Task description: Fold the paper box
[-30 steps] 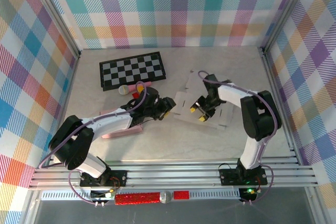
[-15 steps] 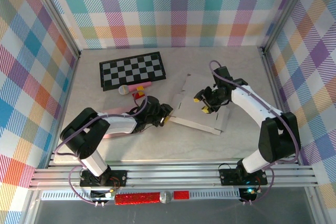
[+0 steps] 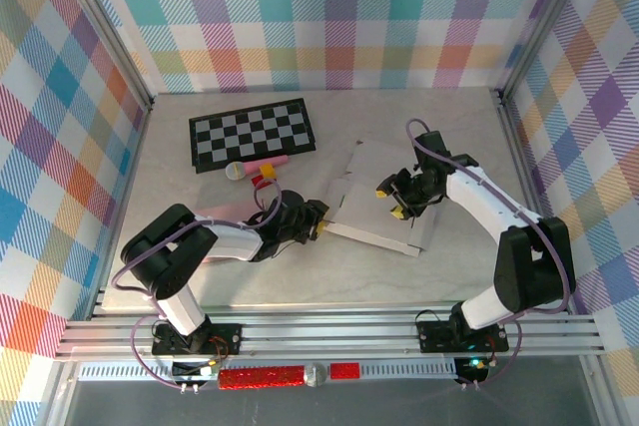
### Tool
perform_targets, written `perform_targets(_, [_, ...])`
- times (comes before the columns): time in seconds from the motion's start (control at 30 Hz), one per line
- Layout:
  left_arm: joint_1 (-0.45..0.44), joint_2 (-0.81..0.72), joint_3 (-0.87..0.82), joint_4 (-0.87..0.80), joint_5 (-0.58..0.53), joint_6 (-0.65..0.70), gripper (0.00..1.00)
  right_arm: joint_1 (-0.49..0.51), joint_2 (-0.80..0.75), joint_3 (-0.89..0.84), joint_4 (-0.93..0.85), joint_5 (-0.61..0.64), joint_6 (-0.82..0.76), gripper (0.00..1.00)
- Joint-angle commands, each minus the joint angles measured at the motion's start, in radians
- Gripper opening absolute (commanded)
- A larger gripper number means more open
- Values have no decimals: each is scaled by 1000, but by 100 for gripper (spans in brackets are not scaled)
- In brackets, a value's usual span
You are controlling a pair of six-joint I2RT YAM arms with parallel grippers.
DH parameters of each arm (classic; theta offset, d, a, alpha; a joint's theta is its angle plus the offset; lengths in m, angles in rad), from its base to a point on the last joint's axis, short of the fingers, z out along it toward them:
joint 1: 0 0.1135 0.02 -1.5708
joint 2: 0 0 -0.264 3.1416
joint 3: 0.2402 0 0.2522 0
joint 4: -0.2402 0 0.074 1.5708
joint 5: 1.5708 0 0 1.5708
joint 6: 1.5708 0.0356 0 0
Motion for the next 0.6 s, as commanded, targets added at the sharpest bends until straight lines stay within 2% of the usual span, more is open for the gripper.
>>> perform_targets(0.0, [-7,36,-27,85,-44,-63,40,-2,-28,-20,12,-23,-4,53])
perform_targets(0.13, [-16,76,-32,151,-48,-134,34,-3,-34,-26,5,-19,-4,53])
perform_targets(0.43, [-23,117,-23,226,-108,-158,27,-3,-31,-32,11,-30,-8,53])
perform_targets(0.57, [-23,157,-10,282,-118,-175,20,-2,-36,-36,10,-31,-8,53])
